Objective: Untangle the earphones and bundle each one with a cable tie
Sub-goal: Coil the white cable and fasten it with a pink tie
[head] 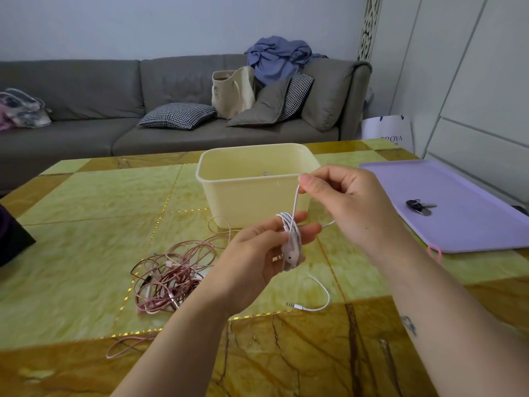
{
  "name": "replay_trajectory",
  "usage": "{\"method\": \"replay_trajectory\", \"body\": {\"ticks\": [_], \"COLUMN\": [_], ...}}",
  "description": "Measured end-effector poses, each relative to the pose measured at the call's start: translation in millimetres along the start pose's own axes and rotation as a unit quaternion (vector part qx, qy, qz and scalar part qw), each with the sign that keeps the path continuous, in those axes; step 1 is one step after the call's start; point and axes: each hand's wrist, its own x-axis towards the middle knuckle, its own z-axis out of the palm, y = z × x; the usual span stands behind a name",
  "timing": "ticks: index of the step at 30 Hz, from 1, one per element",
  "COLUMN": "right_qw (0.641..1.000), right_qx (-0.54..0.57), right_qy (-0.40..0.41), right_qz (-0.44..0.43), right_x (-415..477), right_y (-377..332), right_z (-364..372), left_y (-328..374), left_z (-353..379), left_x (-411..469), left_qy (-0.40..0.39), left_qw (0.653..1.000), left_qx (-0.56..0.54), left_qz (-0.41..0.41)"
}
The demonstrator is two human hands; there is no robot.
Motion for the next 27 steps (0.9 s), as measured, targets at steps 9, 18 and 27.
{"method": "replay_trajectory", "body": {"ticks": [9,18,27], "right_qw": [0.996,0.978,0.956], "right_qx": [0.025,-0.020,-0.148], "right_qy": [0.001,-0.189,-0.243], "right_qz": [0.082,0.092,0.067], "right_x": [2,-12,-12], "right_y": [27,40,18], "right_z": [0,31,15], "left_y": [9,28,5], "left_z": [0,-10,-26], "left_x": [-6,-4,7], "left_qy": [-0.071,0.019,0.140], "left_qw": [0.996,0.954,0.989], "left_qx": [-0.052,-0.293,-0.017], "left_qz": [-0.004,0.059,0.036]}}
